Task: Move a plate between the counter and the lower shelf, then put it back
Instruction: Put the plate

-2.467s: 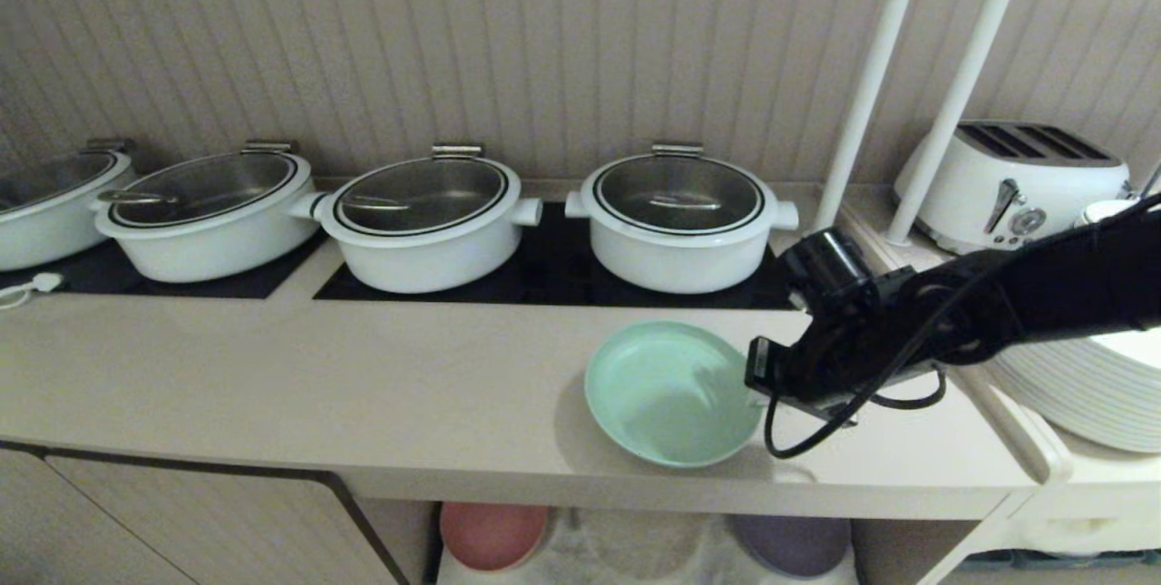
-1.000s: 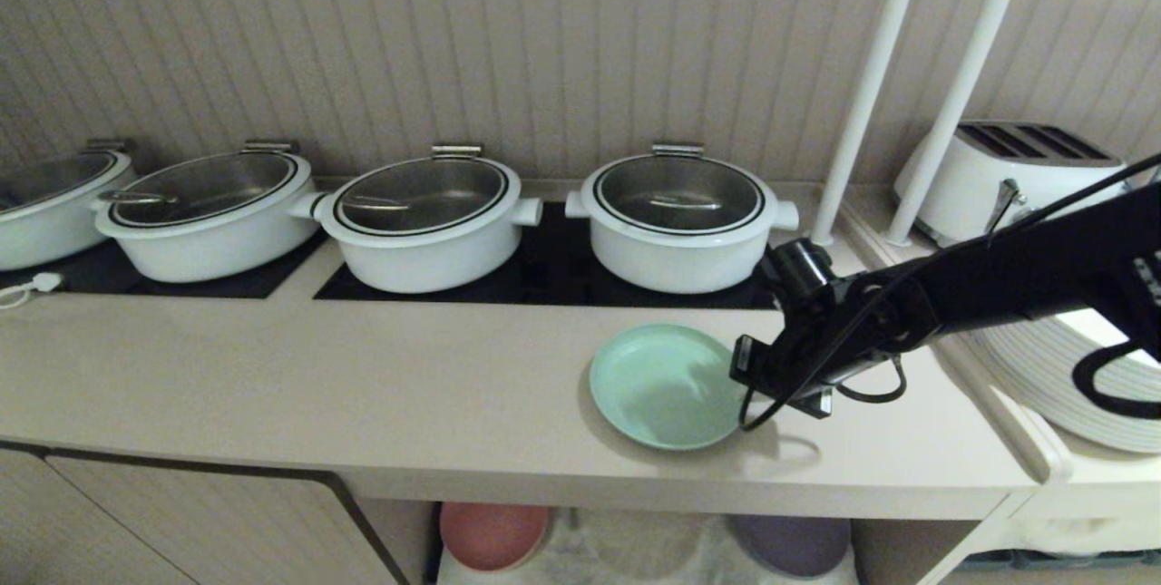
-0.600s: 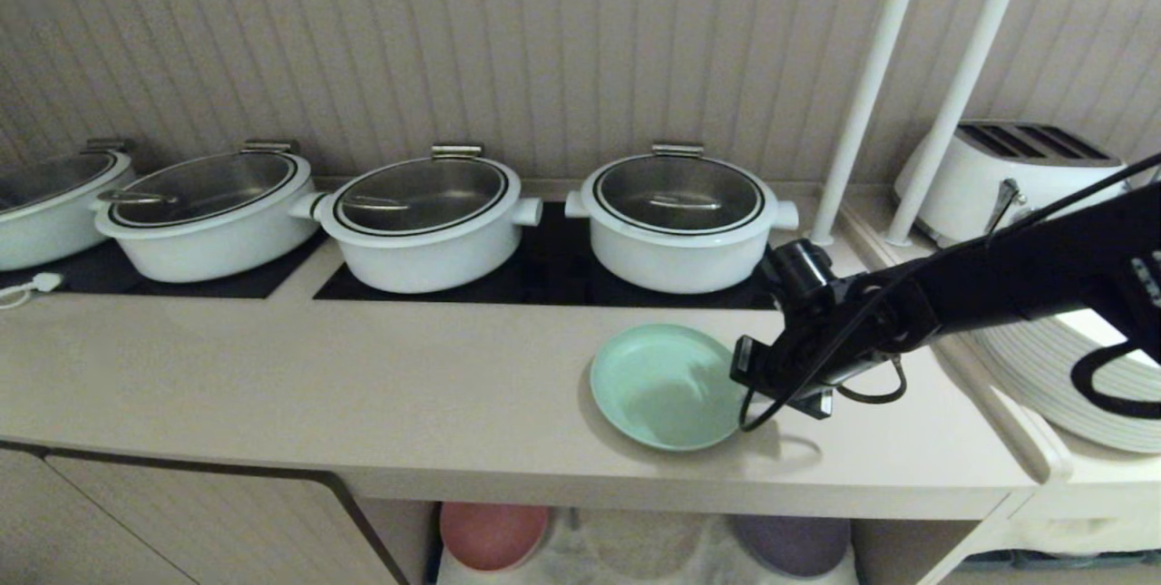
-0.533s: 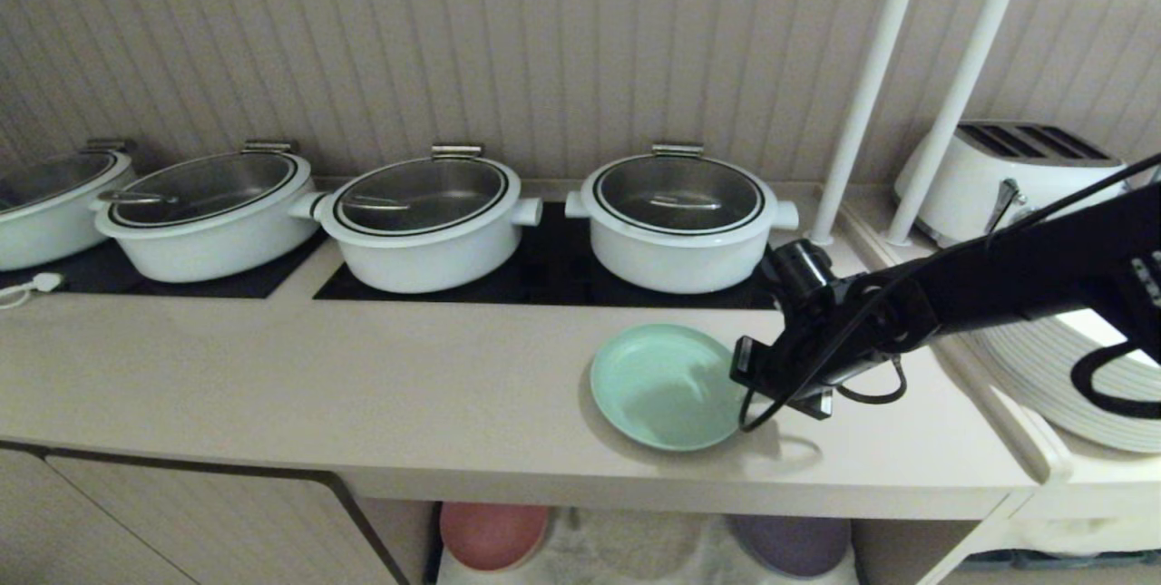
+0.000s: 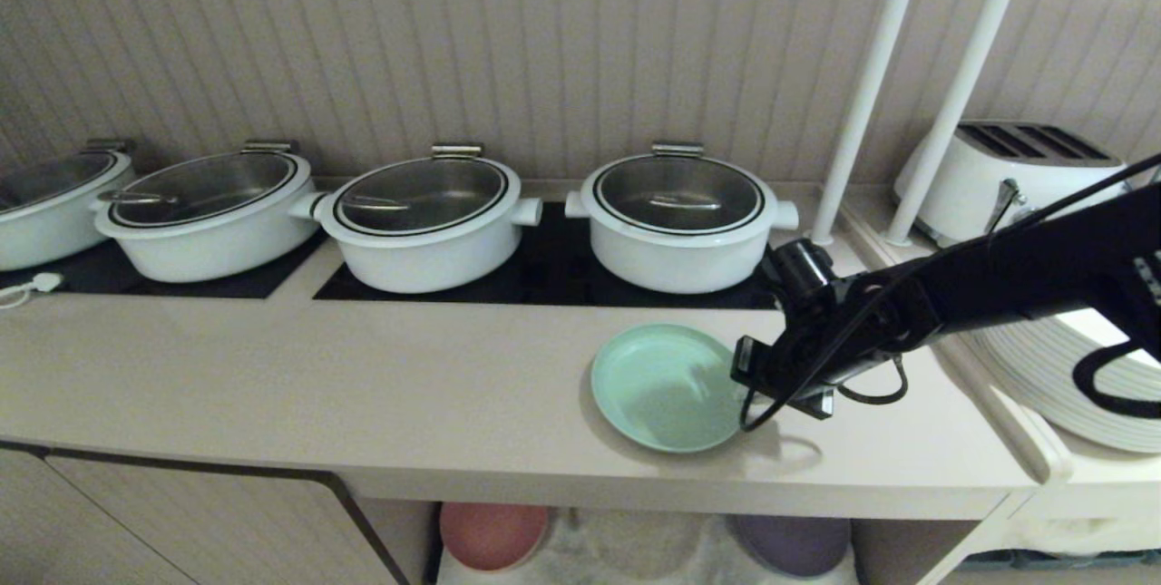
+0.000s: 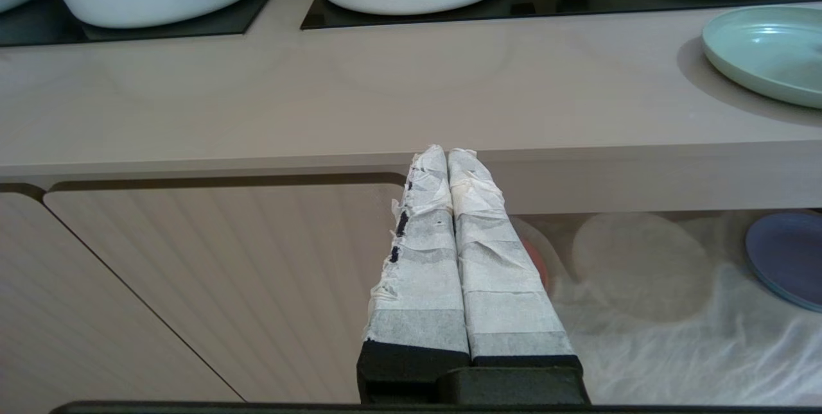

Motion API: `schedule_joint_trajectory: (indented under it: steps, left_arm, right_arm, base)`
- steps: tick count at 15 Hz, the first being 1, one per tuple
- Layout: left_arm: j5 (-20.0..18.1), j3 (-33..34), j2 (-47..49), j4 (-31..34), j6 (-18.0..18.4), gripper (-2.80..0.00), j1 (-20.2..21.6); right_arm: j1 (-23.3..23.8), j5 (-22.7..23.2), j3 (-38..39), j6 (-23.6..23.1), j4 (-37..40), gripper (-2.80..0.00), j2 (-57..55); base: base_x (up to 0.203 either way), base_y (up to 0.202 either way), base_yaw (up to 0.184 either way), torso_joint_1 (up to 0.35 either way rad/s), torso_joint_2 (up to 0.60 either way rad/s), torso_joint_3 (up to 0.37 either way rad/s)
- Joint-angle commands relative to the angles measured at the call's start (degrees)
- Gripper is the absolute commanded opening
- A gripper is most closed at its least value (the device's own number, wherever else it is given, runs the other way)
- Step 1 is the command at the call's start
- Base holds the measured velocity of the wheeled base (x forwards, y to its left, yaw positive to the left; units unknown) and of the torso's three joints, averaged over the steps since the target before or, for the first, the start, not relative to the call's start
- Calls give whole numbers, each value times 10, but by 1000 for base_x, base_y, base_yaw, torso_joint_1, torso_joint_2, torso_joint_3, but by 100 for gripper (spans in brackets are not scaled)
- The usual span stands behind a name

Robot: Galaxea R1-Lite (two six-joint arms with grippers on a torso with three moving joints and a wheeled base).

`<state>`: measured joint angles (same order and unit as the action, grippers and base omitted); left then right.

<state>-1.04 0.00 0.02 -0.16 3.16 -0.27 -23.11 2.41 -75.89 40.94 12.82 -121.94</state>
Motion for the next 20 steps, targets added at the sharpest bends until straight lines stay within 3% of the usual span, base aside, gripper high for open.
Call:
schedule_joint_trajectory:
  steps: [1, 14, 20]
  left_arm:
    - [0, 0, 0, 0, 0, -280, 0]
    - [0, 0, 0, 0, 0, -280, 0]
    - [0, 0, 0, 0, 0, -280, 0]
  right_arm:
    - [0, 0, 1, 2, 0, 0, 2]
    - [1, -3, 28, -11, 1, 0, 74]
    - [13, -2, 95, -83, -2, 0, 189]
  base:
    - [0, 0, 0, 0, 0, 0]
    - [0, 0, 0, 0, 0, 0]
    - [0, 0, 0, 0, 0, 0]
